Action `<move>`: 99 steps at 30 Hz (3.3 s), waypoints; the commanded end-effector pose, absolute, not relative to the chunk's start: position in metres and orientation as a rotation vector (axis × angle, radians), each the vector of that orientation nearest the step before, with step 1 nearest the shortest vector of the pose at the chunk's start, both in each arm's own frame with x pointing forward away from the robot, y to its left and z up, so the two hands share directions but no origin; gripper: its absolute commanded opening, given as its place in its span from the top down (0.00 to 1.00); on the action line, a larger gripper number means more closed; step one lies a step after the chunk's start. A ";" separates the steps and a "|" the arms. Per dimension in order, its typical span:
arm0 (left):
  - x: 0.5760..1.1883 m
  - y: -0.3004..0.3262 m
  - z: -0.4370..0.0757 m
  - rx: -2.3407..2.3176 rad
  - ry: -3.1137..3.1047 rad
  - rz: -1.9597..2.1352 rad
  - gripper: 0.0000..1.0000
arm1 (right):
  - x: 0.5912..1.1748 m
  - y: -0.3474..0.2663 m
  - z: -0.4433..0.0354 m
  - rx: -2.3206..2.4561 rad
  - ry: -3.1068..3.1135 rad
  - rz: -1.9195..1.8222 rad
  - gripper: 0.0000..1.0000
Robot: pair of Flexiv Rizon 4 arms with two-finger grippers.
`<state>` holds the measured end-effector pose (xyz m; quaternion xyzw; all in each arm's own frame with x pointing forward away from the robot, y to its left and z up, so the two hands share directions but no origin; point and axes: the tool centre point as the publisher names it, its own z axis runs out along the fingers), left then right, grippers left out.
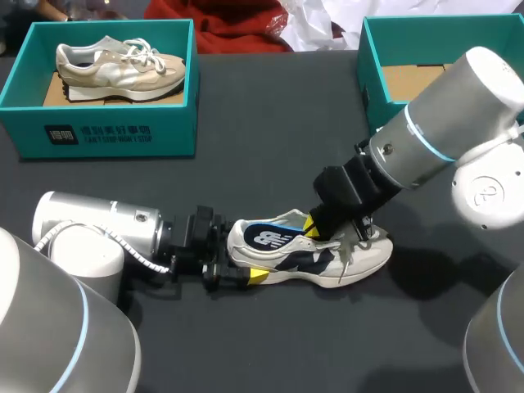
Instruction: Take the shoe out of the shoebox, open the shoe tongue, remove and reinsert the insole, then place the shoe into the shoebox
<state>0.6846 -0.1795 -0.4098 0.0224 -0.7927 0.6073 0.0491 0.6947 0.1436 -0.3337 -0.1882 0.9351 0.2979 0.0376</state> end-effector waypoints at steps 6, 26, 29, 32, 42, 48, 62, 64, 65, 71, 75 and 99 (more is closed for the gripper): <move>0.684 -0.181 -0.414 0.068 -2.417 1.847 1.00 | 0.700 0.165 -0.314 -0.656 2.896 0.816 1.00; 0.684 -0.181 -0.414 0.068 -2.417 1.847 1.00 | 0.696 0.174 -0.307 -0.758 2.889 0.859 1.00; 0.684 -0.181 -0.414 0.068 -2.417 1.847 1.00 | 0.693 0.185 -0.301 -0.816 2.884 0.843 1.00; 0.684 -0.181 -0.414 0.068 -2.417 1.847 1.00 | 0.692 0.193 -0.298 -0.854 2.888 0.828 1.00; 0.684 -0.181 -0.414 0.068 -2.417 1.847 1.00 | 0.699 0.195 -0.306 -0.739 2.979 0.768 0.82; 0.684 -0.181 -0.414 0.068 -2.417 1.847 1.00 | 0.702 0.190 -0.306 -0.552 3.057 0.662 0.72; 0.684 -0.181 -0.414 0.068 -2.417 1.847 1.00 | 0.707 0.191 -0.302 -0.410 3.241 0.618 0.56; 0.684 -0.181 -0.414 0.068 -2.417 1.847 1.00 | 0.707 0.192 -0.303 -0.409 3.260 0.627 0.52; 0.684 -0.181 -0.414 0.068 -2.417 1.847 1.00 | 0.707 0.192 -0.304 -0.410 3.271 0.644 0.52; 0.684 -0.181 -0.414 0.068 -2.417 1.847 1.00 | 0.707 0.193 -0.308 -0.398 3.321 0.709 0.52; 0.684 -0.181 -0.414 0.068 -2.417 1.847 1.00 | 0.704 0.192 -0.312 -0.372 3.346 0.777 0.50; 0.684 -0.181 -0.414 0.068 -2.417 1.847 1.00 | 0.693 0.205 -0.320 -0.015 3.438 0.911 0.53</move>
